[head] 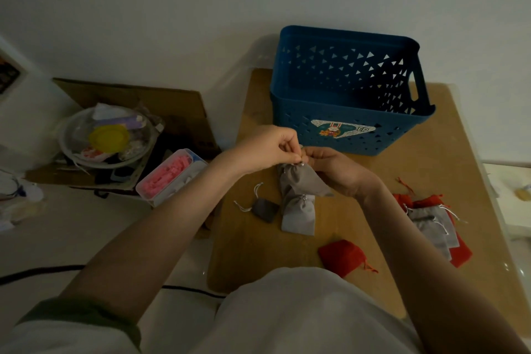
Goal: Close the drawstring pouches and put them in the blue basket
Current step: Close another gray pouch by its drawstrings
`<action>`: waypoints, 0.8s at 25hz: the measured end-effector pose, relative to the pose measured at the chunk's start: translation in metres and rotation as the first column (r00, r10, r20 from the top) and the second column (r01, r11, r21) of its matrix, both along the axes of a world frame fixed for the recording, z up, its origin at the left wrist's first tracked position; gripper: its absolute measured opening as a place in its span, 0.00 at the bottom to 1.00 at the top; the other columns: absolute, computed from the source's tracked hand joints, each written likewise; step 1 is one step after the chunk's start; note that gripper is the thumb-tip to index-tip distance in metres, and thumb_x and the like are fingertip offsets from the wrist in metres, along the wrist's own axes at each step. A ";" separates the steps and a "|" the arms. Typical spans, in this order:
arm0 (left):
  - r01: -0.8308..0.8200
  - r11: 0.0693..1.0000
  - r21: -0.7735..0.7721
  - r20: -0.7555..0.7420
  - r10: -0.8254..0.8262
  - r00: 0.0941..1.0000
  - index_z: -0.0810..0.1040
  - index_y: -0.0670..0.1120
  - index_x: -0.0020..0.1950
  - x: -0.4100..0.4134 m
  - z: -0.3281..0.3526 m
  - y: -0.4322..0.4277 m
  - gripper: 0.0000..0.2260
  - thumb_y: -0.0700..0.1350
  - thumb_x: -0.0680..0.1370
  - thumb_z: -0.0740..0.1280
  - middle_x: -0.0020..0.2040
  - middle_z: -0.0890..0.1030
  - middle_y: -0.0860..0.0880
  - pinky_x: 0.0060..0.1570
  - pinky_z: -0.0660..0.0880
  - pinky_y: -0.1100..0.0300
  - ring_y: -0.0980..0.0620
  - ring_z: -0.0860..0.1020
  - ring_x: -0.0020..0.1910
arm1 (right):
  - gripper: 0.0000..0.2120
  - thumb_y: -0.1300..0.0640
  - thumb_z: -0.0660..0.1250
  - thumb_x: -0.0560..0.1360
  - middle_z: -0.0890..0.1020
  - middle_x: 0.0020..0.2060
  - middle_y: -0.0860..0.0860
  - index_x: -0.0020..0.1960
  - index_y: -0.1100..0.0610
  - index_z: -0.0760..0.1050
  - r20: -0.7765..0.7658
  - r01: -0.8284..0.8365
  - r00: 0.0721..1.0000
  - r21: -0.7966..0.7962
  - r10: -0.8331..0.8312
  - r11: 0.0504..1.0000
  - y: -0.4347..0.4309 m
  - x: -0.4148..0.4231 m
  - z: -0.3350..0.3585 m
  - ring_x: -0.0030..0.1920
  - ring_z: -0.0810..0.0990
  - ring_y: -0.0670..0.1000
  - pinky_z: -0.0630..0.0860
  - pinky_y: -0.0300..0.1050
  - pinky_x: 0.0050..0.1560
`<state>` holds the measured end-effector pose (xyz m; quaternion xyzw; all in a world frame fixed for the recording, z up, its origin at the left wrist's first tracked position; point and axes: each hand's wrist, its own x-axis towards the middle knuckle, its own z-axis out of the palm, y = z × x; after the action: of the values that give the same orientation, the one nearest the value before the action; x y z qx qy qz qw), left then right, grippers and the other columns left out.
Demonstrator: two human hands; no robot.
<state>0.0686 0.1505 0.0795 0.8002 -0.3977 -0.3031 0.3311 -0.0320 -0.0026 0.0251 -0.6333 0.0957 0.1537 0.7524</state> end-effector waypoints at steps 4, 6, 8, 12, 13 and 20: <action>0.053 0.994 0.092 0.190 -0.069 0.979 0.76 0.48 0.41 -0.006 -0.001 -0.003 0.05 0.41 0.74 0.71 0.38 0.76 0.56 0.38 0.71 0.67 0.58 0.76 0.40 | 0.11 0.64 0.56 0.81 0.75 0.39 0.51 0.48 0.57 0.76 -0.019 -0.034 0.999 -0.174 0.031 0.984 0.004 0.001 0.002 0.38 0.71 0.46 0.67 0.39 0.40; 0.058 0.990 0.128 0.311 -0.096 0.945 0.73 0.47 0.40 -0.009 -0.002 -0.007 0.07 0.40 0.75 0.69 0.35 0.72 0.57 0.34 0.66 0.67 0.56 0.73 0.39 | 0.12 0.64 0.56 0.81 0.77 0.41 0.51 0.49 0.55 0.77 -0.027 -0.014 1.000 -0.200 0.009 0.980 0.007 0.003 0.002 0.40 0.72 0.47 0.69 0.40 0.43; 0.055 0.988 0.142 0.405 -0.109 0.908 0.70 0.47 0.38 -0.013 -0.005 -0.010 0.10 0.39 0.76 0.66 0.34 0.69 0.55 0.38 0.65 0.63 0.54 0.71 0.43 | 0.11 0.62 0.56 0.82 0.79 0.47 0.59 0.53 0.55 0.77 -0.037 -0.027 0.999 -0.261 0.018 0.965 0.009 0.006 -0.002 0.47 0.74 0.53 0.72 0.48 0.51; -0.041 0.999 0.030 0.555 0.017 0.832 0.72 0.43 0.43 -0.022 -0.013 -0.012 0.03 0.36 0.76 0.63 0.42 0.75 0.44 0.44 0.69 0.54 0.48 0.71 0.46 | 0.09 0.58 0.57 0.82 0.77 0.42 0.58 0.49 0.58 0.76 -0.023 0.066 0.997 -0.263 -0.074 0.963 0.007 0.009 0.003 0.43 0.73 0.54 0.70 0.49 0.46; -0.047 0.998 -0.029 0.601 0.055 0.797 0.73 0.41 0.44 -0.023 -0.016 -0.012 0.02 0.35 0.75 0.63 0.41 0.77 0.42 0.44 0.70 0.51 0.45 0.72 0.46 | 0.10 0.58 0.57 0.82 0.77 0.39 0.54 0.47 0.57 0.75 -0.020 0.118 0.992 -0.205 -0.124 0.972 0.007 0.009 0.006 0.40 0.73 0.52 0.70 0.46 0.44; 0.057 0.951 -0.305 0.824 0.233 0.517 0.77 0.42 0.43 -0.028 -0.030 -0.019 0.04 0.34 0.70 0.67 0.35 0.78 0.47 0.37 0.69 0.57 0.47 0.75 0.38 | 0.13 0.55 0.53 0.83 0.78 0.38 0.52 0.59 0.61 0.72 -0.089 0.252 0.965 0.081 -0.245 0.964 0.013 0.010 0.009 0.36 0.77 0.47 0.75 0.39 0.33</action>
<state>0.0404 0.1317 0.0491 0.8061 -0.5072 0.2069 0.2241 -0.0221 0.0107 0.0336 -0.5745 0.1966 0.0869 0.7898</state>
